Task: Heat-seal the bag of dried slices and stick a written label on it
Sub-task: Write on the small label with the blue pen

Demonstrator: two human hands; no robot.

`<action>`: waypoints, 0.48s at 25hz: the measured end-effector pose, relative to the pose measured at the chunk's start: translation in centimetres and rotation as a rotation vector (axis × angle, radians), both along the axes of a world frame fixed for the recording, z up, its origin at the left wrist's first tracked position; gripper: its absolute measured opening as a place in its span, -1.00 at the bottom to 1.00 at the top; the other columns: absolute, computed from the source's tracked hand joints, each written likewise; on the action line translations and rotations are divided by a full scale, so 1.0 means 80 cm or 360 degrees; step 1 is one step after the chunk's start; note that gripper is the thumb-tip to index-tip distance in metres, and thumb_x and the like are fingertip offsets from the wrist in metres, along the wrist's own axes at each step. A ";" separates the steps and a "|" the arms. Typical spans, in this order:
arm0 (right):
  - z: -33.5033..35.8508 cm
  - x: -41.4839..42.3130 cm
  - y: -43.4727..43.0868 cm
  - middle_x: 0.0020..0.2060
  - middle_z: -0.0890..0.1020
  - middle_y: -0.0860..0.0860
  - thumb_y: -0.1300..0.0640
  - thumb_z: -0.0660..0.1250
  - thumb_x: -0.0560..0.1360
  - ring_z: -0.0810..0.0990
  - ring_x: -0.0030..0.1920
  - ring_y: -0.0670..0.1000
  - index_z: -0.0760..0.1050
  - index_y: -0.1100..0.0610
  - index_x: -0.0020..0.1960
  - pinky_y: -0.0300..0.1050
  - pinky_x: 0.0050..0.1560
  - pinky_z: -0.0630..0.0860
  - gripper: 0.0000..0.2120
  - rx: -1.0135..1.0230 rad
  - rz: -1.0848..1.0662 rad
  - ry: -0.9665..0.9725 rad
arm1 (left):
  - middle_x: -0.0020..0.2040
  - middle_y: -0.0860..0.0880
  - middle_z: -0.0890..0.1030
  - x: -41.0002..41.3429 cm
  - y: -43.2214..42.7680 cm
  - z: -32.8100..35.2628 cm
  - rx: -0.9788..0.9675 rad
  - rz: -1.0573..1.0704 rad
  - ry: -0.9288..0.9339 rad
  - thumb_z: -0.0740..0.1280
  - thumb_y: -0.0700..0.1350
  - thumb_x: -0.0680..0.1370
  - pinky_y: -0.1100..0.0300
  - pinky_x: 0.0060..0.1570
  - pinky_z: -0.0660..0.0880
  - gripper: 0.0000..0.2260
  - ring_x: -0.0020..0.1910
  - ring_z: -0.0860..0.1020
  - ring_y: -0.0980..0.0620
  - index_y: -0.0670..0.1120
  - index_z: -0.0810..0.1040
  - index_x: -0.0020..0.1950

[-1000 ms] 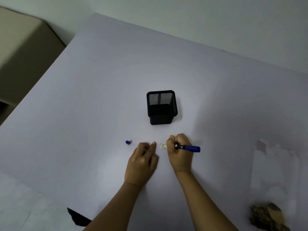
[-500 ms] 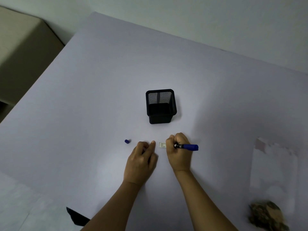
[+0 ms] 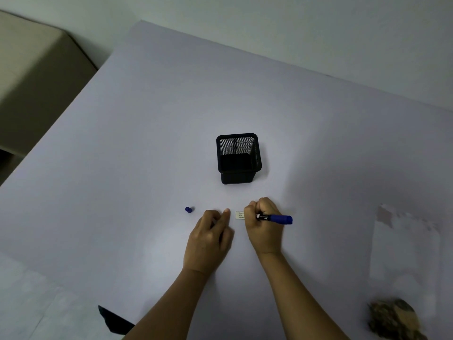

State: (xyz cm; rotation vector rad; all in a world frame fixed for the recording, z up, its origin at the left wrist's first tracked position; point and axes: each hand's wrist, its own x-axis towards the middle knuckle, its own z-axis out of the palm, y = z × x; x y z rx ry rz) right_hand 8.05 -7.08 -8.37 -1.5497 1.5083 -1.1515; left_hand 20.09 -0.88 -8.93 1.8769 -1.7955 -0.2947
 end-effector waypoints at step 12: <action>0.000 0.001 0.000 -0.47 0.38 0.08 0.05 0.16 0.42 0.34 -0.44 -0.02 0.24 0.10 -0.37 -0.31 -0.41 0.38 -0.77 0.0056 -0.0005 -0.0029 | -0.14 -0.10 0.55 0.000 0.001 0.001 0.0023 -0.0007 -0.0010 0.24 -0.13 0.51 0.33 -0.24 0.48 -0.73 -0.28 0.51 0.05 -0.22 0.62 0.10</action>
